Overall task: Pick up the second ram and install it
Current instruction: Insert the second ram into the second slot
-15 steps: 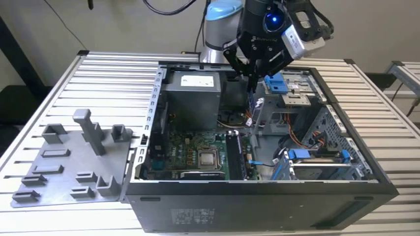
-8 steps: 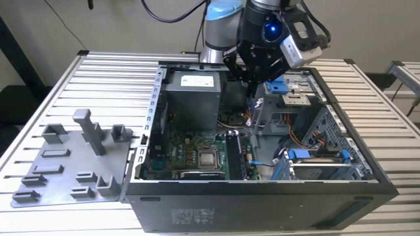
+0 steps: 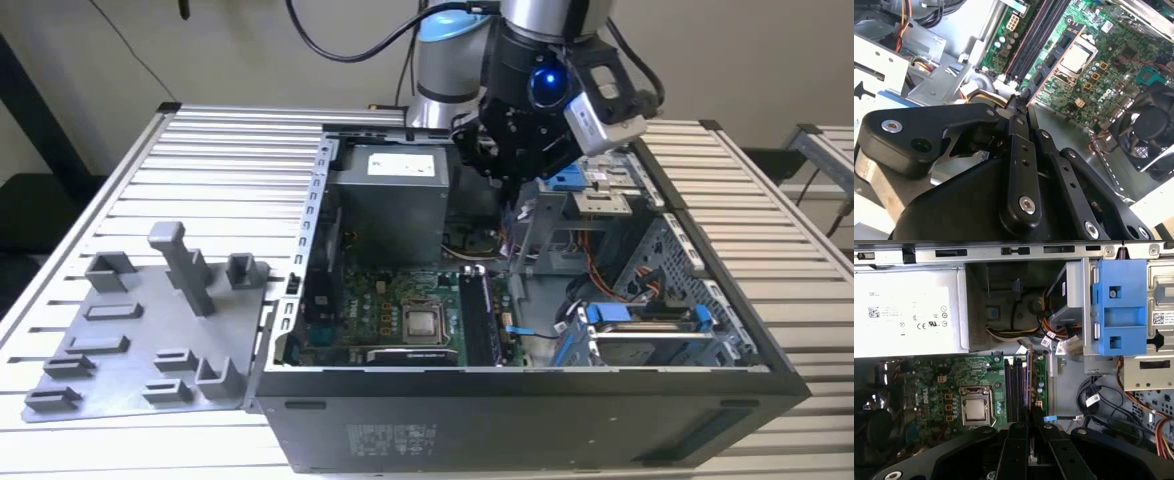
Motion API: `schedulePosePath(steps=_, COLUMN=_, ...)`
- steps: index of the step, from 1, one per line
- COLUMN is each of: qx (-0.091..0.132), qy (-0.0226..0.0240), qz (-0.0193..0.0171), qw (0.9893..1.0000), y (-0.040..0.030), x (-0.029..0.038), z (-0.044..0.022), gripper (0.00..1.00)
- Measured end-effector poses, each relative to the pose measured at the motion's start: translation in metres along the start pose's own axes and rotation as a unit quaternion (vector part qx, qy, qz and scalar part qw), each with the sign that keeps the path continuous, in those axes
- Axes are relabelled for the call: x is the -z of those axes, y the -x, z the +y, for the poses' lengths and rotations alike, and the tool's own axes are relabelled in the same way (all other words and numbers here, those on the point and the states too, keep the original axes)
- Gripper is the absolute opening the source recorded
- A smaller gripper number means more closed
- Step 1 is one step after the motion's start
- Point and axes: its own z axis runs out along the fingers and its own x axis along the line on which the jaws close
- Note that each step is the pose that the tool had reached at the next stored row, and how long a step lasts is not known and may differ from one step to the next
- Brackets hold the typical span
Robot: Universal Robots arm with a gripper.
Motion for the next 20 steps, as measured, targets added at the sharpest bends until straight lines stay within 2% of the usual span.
schedulePosePath(steps=14, qx=0.0, qy=-0.0007, qz=-0.0001, qw=1.0, y=-0.0002, x=-0.0254, z=-0.0009, gripper=0.14)
schedulePosePath(steps=18, qx=0.0, qy=-0.0042, qz=-0.0003, qw=1.0, y=-0.0003, x=-0.0311, z=-0.0012, gripper=0.14)
schedulePosePath(steps=20, qx=0.001, qy=-0.0043, qz=-0.0003, qw=1.0, y=-0.0012, x=-0.0347, z=-0.0016, gripper=0.14)
